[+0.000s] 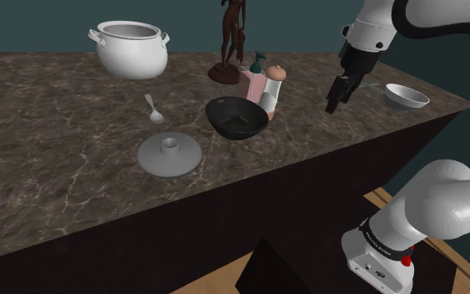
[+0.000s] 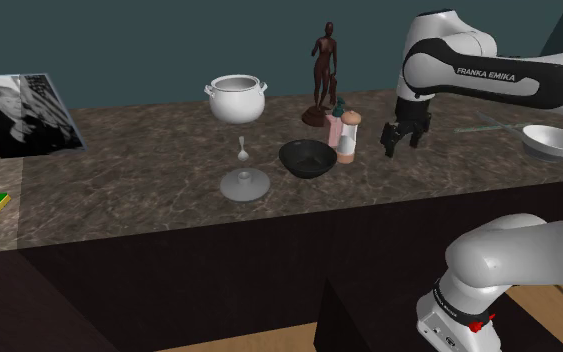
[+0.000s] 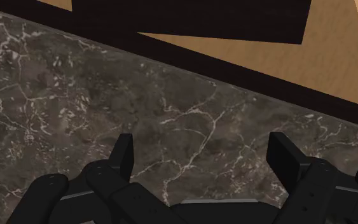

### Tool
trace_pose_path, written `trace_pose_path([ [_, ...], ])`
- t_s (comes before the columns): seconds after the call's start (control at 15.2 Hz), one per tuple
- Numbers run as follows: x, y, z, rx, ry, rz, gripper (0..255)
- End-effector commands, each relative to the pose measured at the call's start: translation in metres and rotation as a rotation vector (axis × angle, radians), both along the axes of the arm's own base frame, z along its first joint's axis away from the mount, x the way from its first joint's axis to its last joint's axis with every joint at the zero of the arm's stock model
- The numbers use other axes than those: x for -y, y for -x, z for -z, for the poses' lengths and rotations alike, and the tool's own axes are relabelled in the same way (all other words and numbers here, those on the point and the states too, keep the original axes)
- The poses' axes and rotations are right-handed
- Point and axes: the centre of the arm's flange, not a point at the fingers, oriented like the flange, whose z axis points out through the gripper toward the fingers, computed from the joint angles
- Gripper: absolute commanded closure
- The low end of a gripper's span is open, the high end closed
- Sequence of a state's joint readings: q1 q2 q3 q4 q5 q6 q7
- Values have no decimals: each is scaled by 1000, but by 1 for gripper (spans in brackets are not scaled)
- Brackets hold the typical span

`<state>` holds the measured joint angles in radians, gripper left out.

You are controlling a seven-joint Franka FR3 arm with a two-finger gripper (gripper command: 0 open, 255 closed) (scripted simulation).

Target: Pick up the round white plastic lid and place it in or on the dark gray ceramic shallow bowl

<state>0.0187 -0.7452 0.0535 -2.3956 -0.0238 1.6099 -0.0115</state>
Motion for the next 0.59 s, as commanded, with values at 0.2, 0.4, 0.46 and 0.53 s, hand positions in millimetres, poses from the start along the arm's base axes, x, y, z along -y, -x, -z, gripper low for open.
trace_pose_path([
  [0.2, -34, -16, 6, 4, -5, 4, 0],
  [0.4, -69, -33, 12, 7, -10, 7, 0],
  [0.46, -80, -39, 14, 8, -12, 8, 0],
  [0.53, -92, -44, 16, 10, -14, 9, 0],
])
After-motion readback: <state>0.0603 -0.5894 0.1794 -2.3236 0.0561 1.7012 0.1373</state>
